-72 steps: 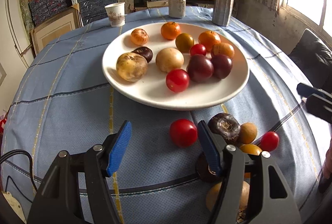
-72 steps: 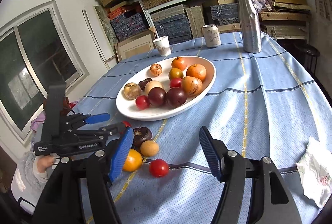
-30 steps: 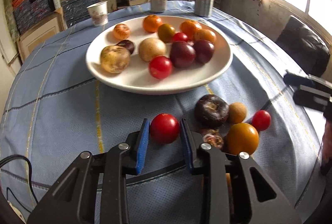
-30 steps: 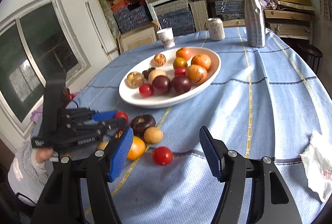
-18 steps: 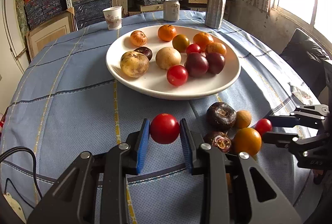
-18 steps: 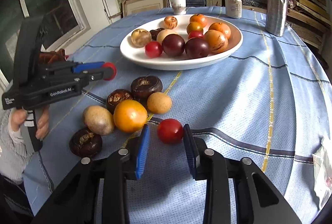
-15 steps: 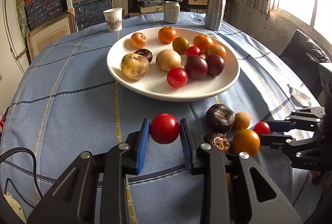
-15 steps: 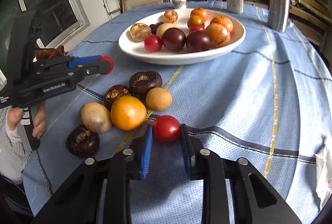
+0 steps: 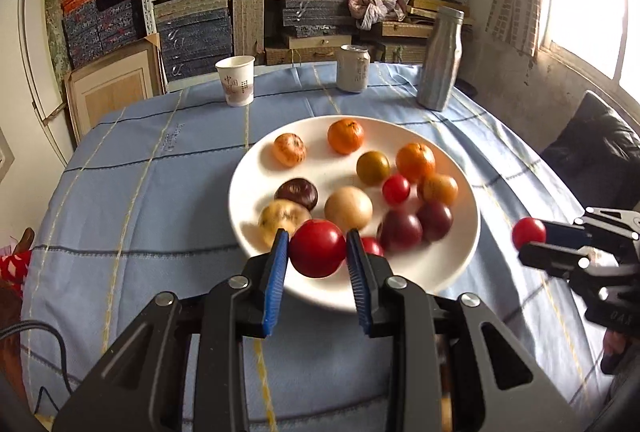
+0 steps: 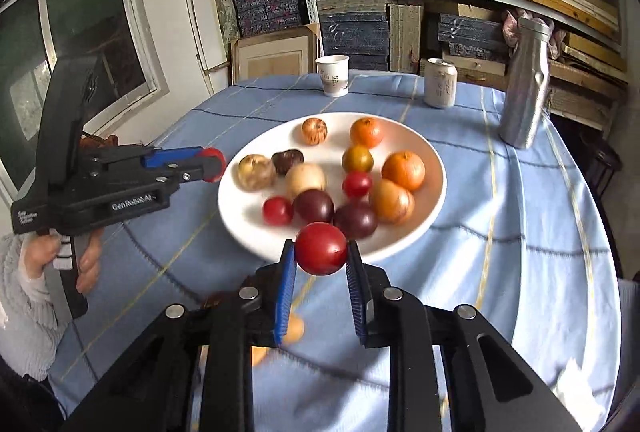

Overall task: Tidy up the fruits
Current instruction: 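Release the tomato on the plate with the left tool while the right tool releases its tomato, then move both open tools back toward the remaining fruit on the table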

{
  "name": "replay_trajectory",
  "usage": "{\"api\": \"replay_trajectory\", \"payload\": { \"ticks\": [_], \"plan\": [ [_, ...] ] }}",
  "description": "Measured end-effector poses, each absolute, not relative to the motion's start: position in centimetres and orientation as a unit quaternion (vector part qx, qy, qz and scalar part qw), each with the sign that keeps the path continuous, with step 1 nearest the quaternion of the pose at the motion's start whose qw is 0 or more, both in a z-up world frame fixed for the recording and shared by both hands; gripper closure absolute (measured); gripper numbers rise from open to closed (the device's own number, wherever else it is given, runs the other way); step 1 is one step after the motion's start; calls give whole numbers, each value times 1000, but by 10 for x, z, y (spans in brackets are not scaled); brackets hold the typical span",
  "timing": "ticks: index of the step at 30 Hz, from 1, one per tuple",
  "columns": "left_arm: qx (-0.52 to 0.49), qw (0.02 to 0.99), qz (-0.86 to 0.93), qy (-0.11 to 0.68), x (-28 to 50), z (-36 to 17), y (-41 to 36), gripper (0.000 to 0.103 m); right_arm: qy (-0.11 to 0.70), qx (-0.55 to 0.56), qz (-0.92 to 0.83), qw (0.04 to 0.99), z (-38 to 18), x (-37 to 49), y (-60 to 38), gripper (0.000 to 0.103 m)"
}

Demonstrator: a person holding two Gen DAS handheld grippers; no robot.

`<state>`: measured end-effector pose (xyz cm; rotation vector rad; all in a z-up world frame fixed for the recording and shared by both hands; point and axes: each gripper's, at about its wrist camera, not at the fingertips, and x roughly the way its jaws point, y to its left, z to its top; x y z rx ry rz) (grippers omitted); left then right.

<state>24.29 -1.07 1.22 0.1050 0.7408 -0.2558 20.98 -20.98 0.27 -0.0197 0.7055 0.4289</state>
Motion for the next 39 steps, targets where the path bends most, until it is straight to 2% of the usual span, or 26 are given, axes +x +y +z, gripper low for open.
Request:
{"api": "replay_trajectory", "payload": {
  "ticks": [9, 10, 11, 13, 14, 15, 16, 26, 36, 39],
  "plan": [
    [41, 909, -115, 398, 319, -8, -38, 74, 362, -13, 188, 913, -13, 291, -184, 77],
    [39, 906, -116, 405, 325, -12, -40, 74, 363, -12, 188, 913, -15, 296, -183, 75],
    [36, 905, -115, 408, 329, -15, -41, 74, 366, -11, 186, 912, -18, 301, -182, 69],
    [36, 905, -113, 409, 332, -19, -42, 60, 363, -9, 181, 914, -20, 303, -183, 54],
    [38, 907, -109, 405, 332, -19, -42, 55, 357, -9, 177, 917, -21, 302, -185, 50],
    [39, 909, -106, 401, 331, -18, -40, 45, 354, -8, 179, 918, -21, 300, -187, 49],
    [34, 911, -104, 398, 329, -16, -38, 42, 353, -6, 180, 918, -21, 299, -189, 49],
    [6, 922, -98, 376, 269, 4, -2, 42, 323, 13, 203, 924, -4, 234, -205, 49],
    [30, 914, -122, 386, 183, -19, -3, 41, 324, -4, 231, 917, -22, 155, -205, 49],
    [38, 909, -143, 390, 161, -25, -11, 38, 326, 22, 227, 917, -31, 146, -216, 46]
  ]
}}
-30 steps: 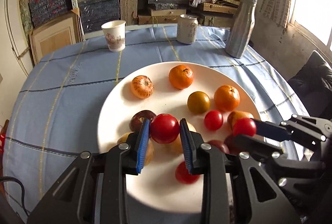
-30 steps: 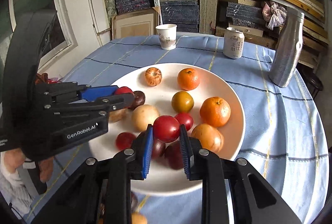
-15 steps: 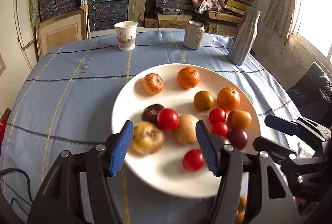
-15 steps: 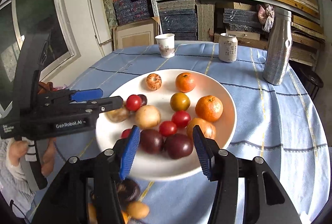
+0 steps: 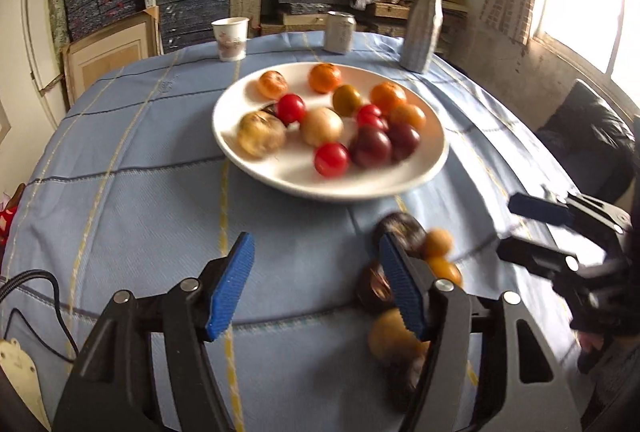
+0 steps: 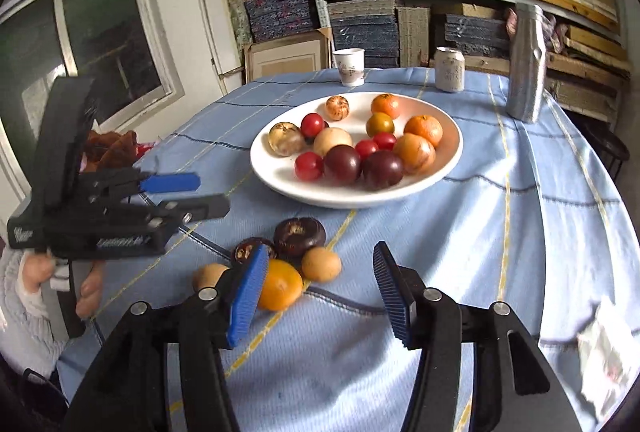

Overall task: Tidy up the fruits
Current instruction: 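Move both open tools back toward the remaining fruit on the table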

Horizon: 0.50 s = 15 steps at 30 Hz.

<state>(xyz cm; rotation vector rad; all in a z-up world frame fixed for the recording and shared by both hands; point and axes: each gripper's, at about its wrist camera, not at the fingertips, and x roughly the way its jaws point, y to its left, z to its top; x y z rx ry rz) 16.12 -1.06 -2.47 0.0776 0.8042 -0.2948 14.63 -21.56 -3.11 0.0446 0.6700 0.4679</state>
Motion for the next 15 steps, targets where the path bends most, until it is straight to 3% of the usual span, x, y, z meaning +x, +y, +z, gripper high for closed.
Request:
{"api": "replay_trajectory", "payload": {
  "ticks": [6, 15],
  "plan": [
    [44, 901, -172, 395, 136, -29, -22, 30, 329, 54, 224, 916, -38, 145, -230, 45],
    [64, 885, -183, 424, 136, -47, -35, 29, 324, 60, 224, 917, -39, 143, -234, 43]
  ]
}}
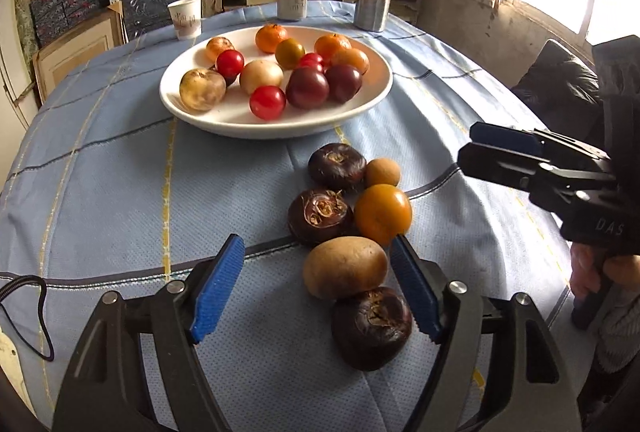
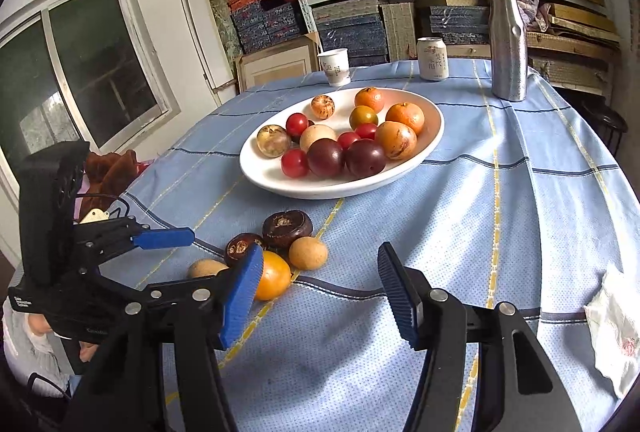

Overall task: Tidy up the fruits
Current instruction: 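Move both open tools back toward the remaining fruit on the table, then grasp the tan-brown round fruit with the left tool while the right tool grasps an orange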

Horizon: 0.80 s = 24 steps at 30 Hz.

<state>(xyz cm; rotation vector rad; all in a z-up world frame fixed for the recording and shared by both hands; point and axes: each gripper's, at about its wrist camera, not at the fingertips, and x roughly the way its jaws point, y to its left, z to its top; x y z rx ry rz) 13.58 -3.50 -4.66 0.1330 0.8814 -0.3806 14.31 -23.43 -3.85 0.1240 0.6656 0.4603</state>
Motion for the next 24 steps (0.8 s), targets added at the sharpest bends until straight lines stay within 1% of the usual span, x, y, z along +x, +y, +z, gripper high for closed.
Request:
{"api": "replay_trajectory", "payload": {
  "ticks": [2, 4, 7, 11, 14, 21, 24],
  "plan": [
    [62, 885, -181, 425, 137, -47, -31, 26, 321, 63, 224, 918, -38, 142, -236, 43],
    [64, 890, -169, 418, 136, -45, -22, 19, 319, 65, 224, 919, -38, 141, -237, 43],
    [66, 902, -142, 402, 131, -38, -1, 16, 315, 70, 224, 919, -36, 140, -240, 43],
    [58, 910, -100, 399, 128, -32, 33, 16, 313, 68, 227, 920, -36, 139, -239, 43],
    [51, 909, -96, 401, 123, -32, 42, 17, 314, 64, 230, 919, -36, 139, -236, 43],
    [94, 902, -115, 405, 125, -43, 8, 17, 317, 61, 232, 918, -37, 137, -234, 43],
    [91, 902, -113, 407, 133, -44, 8, 20, 317, 60, 234, 917, -38, 137, -233, 43]
  ]
}}
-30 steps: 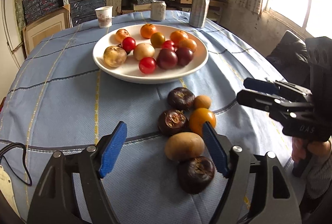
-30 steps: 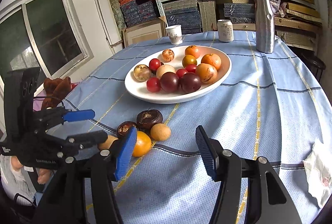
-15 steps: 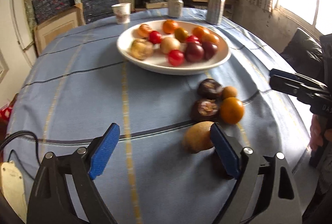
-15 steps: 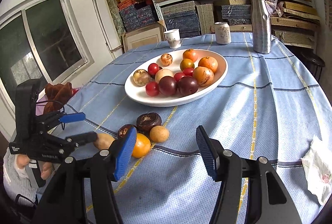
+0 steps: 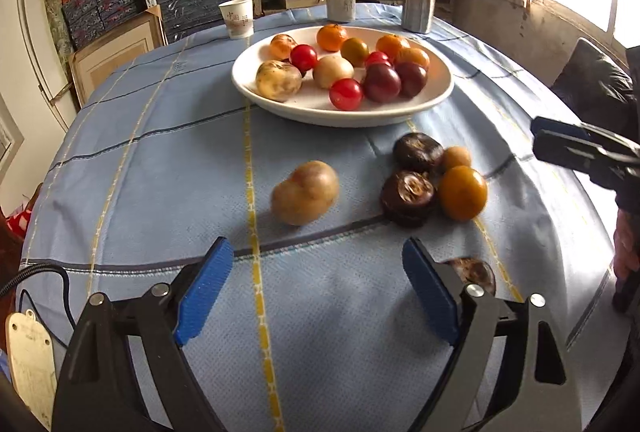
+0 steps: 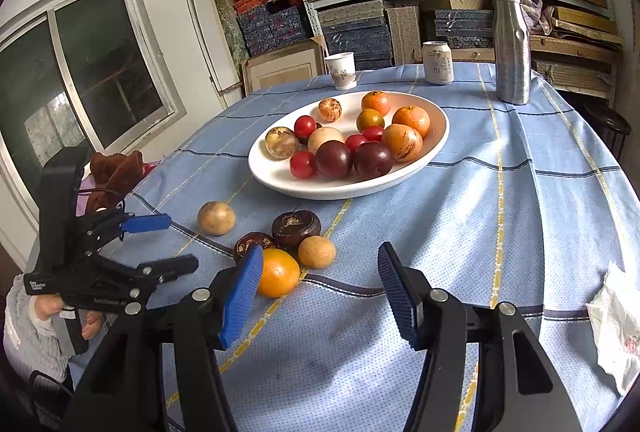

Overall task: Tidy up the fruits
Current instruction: 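Grasp the tan-brown round fruit with the left tool while the right tool grasps an orange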

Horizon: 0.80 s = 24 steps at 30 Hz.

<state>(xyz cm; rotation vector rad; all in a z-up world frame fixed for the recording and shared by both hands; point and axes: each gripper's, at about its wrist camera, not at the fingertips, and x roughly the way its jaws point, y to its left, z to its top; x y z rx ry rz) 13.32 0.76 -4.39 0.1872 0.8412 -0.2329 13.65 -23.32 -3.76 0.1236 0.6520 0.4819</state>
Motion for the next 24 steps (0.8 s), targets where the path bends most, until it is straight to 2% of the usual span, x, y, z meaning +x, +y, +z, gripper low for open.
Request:
{"api": "replay_trajectory", "payload": {
  "ticks": [2, 4, 12, 13, 16, 24],
  "plan": [
    [91, 903, -106, 405, 141, -42, 8, 22, 317, 58, 235, 917, -38, 136, -233, 43],
    [93, 902, -105, 408, 150, -42, 6, 33, 317, 58, 235, 917, -38, 136, -232, 43],
    [109, 890, -140, 419, 158, -51, -14, 40, 316, 60, 235, 917, -38, 136, -234, 43],
    [107, 889, -144, 421, 159, -52, -15, 49, 316, 60, 235, 917, -38, 136, -234, 43],
    [99, 885, -162, 425, 160, -52, -17, 61, 317, 57, 237, 917, -38, 136, -233, 43],
    [84, 888, -160, 422, 159, -50, -12, 62, 326, 39, 246, 912, -40, 134, -222, 43]
  ]
}}
